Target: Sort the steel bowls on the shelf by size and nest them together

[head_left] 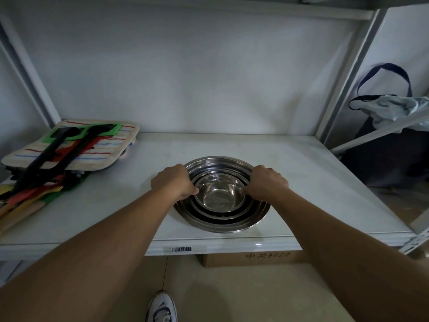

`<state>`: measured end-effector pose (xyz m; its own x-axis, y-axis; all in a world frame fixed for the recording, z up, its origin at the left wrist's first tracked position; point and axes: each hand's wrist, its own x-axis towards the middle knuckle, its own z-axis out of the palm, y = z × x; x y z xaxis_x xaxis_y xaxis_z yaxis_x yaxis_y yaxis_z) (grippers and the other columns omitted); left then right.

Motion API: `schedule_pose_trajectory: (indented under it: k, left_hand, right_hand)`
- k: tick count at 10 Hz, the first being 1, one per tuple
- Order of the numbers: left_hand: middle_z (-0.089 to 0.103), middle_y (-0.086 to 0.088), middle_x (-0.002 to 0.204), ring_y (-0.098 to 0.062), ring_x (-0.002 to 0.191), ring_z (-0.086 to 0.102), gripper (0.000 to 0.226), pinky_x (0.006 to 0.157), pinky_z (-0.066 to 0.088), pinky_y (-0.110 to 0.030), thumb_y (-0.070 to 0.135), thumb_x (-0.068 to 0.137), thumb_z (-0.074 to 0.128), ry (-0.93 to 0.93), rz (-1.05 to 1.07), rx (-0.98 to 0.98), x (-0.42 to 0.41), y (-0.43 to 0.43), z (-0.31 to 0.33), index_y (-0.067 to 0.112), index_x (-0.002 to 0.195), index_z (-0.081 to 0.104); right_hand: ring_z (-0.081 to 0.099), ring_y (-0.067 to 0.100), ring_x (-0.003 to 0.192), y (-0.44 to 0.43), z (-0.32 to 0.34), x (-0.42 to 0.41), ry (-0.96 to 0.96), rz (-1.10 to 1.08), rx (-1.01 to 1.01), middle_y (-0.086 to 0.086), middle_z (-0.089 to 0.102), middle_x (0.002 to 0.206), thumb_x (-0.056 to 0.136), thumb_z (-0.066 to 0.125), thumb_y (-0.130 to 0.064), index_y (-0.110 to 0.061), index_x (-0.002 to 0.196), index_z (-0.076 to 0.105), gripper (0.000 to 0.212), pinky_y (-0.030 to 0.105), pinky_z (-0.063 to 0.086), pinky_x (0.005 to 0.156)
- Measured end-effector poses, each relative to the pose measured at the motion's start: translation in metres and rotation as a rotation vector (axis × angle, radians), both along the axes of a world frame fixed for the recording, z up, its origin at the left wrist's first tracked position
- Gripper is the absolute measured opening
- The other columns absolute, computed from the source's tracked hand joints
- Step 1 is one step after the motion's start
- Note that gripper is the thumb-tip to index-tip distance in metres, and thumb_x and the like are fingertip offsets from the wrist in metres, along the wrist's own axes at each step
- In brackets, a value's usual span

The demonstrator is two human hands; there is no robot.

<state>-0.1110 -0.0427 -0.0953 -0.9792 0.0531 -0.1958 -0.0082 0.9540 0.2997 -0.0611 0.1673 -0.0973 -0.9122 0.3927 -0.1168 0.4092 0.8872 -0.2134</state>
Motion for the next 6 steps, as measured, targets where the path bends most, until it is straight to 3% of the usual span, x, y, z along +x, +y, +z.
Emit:
schedule_pose_trajectory:
  k: [1, 2, 3, 4, 5, 6]
  left_hand:
    - [0.064, -0.002, 0.079, -0.026, 0.083, 0.07, 0.041, 0.073, 0.054, -0.033, 0.048, 0.079, 0.081, -0.009, 0.003, 0.046, 0.0, -0.003, 0.002, 0.015, 0.086, 0.058]
    - [0.07, -0.008, 0.092, -0.029, 0.089, 0.071, 0.045, 0.079, 0.058, -0.036, 0.049, 0.079, 0.081, -0.05, 0.024, 0.175, 0.001, -0.011, 0.003, 0.012, 0.094, 0.062]
    - [0.07, -0.017, 0.117, -0.034, 0.104, 0.069, 0.06, 0.09, 0.059, -0.042, 0.053, 0.079, 0.076, -0.032, 0.132, 0.364, 0.006, -0.018, 0.004, 0.007, 0.116, 0.065]
    - [0.063, -0.017, 0.137, -0.036, 0.12, 0.063, 0.062, 0.097, 0.051, -0.039, 0.046, 0.088, 0.067, 0.227, 0.298, 0.533, 0.037, -0.023, 0.016, 0.007, 0.135, 0.06]
    - [0.074, -0.008, 0.108, -0.021, 0.092, 0.067, 0.029, 0.08, 0.044, -0.03, 0.029, 0.101, 0.058, 0.478, 0.295, 0.795, 0.106, -0.03, 0.023, 0.008, 0.115, 0.072]
    - [0.07, -0.002, 0.072, -0.013, 0.066, 0.062, 0.026, 0.064, 0.046, -0.033, 0.027, 0.101, 0.056, 0.44, 0.194, 0.957, 0.188, -0.041, -0.003, 0.018, 0.079, 0.067]
  right_hand:
    - [0.067, 0.03, 0.103, 0.002, 0.006, 0.003, -0.004, 0.018, 0.0, 0.01, 0.067, 0.113, 0.086, 0.068, -0.045, -0.011, 0.125, 0.057, 0.053, 0.044, 0.057, 0.092]
    - [0.066, 0.022, 0.083, 0.007, 0.012, 0.008, -0.036, 0.07, -0.039, 0.004, 0.064, 0.09, 0.089, 0.067, -0.045, -0.012, 0.109, 0.06, 0.039, 0.035, 0.056, 0.074]
    - [0.068, 0.028, 0.091, 0.007, 0.018, 0.02, 0.025, 0.025, -0.215, 0.009, 0.067, 0.097, 0.092, 0.06, -0.047, -0.012, 0.094, 0.059, 0.035, 0.036, 0.054, 0.074]
    - [0.058, 0.034, 0.119, 0.007, 0.021, 0.047, 0.264, -0.053, -0.28, 0.017, 0.058, 0.134, 0.097, 0.054, -0.038, -0.008, 0.135, 0.057, 0.049, 0.04, 0.047, 0.093]
    - [0.064, 0.022, 0.111, -0.002, 0.026, 0.102, 0.493, -0.065, -0.456, 0.011, 0.063, 0.136, 0.099, 0.058, -0.031, -0.011, 0.141, 0.059, 0.046, 0.033, 0.048, 0.092]
    - [0.064, -0.004, 0.093, -0.009, 0.044, 0.174, 0.736, -0.099, -0.564, -0.009, 0.072, 0.112, 0.098, 0.064, -0.023, -0.025, 0.121, 0.071, 0.023, 0.032, 0.054, 0.095]
